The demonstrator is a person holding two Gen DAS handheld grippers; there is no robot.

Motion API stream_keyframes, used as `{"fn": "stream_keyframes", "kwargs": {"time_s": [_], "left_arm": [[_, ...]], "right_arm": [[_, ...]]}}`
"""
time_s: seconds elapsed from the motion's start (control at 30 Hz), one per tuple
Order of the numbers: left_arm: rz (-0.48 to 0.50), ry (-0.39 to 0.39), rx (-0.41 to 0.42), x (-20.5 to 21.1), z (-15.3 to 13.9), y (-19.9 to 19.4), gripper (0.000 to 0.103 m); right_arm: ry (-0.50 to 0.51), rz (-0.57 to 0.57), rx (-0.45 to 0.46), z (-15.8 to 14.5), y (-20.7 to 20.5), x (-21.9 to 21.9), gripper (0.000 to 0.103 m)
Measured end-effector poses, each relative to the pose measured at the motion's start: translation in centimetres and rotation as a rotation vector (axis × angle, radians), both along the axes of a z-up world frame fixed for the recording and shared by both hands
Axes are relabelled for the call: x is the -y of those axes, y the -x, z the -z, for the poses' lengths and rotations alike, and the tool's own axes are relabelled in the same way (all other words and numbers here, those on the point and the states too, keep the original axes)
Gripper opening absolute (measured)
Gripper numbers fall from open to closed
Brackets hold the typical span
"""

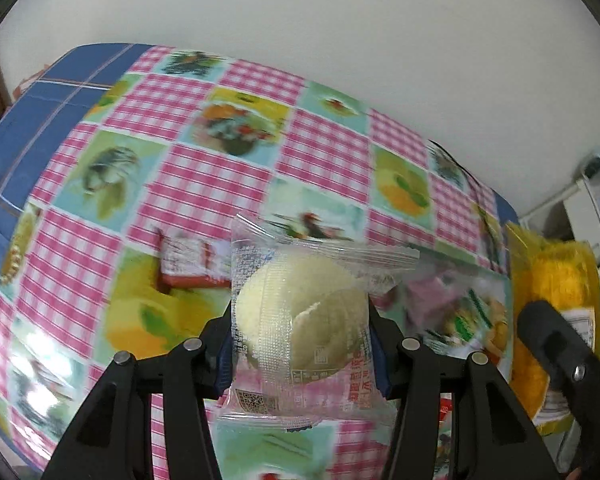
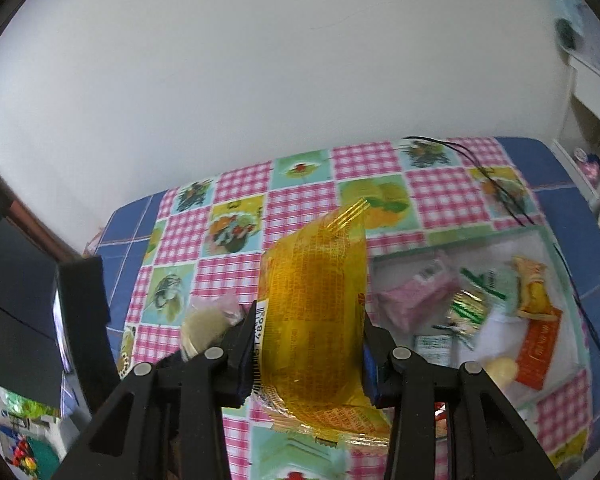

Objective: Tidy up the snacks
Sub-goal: 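Lift the bun bag and jelly bag and carry both over the tray, then lower the bun bag and open the left tool while the right tool releases the jelly bag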

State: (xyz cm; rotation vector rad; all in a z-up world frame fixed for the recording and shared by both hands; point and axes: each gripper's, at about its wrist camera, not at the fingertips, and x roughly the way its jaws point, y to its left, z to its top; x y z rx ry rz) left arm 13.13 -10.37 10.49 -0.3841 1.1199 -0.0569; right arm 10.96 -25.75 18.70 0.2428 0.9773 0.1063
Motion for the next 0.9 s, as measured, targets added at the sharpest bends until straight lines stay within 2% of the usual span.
{"fn": "stream_keyframes", "kwargs": {"time_s": [0.23, 0.53, 0.73, 0.9], "left_arm": [[0.099, -0.021, 0.031, 7.0, 0.3, 0.8, 0.055], [0.189, -0.006, 0.007, 12.5, 2.1, 0.7, 0.055], [0.237, -0.021, 0.017, 15.1, 2.9, 0.2, 0.055], [0.268, -0.056, 0.028, 16.2, 3.3, -0.5, 0.055]], "right_arm": [[0.006, 0.120, -0.018, 0.5, 0.4, 7.0, 0.044], [0.002, 0.292, -0.051, 2.0, 1.4, 16.7, 0.044], [0.022, 0.324, -0.051, 3.0, 1.7, 19.8, 0.043], [0.007, 0.322, -0.054, 4.3, 1.1, 20.5, 0.044]]}}
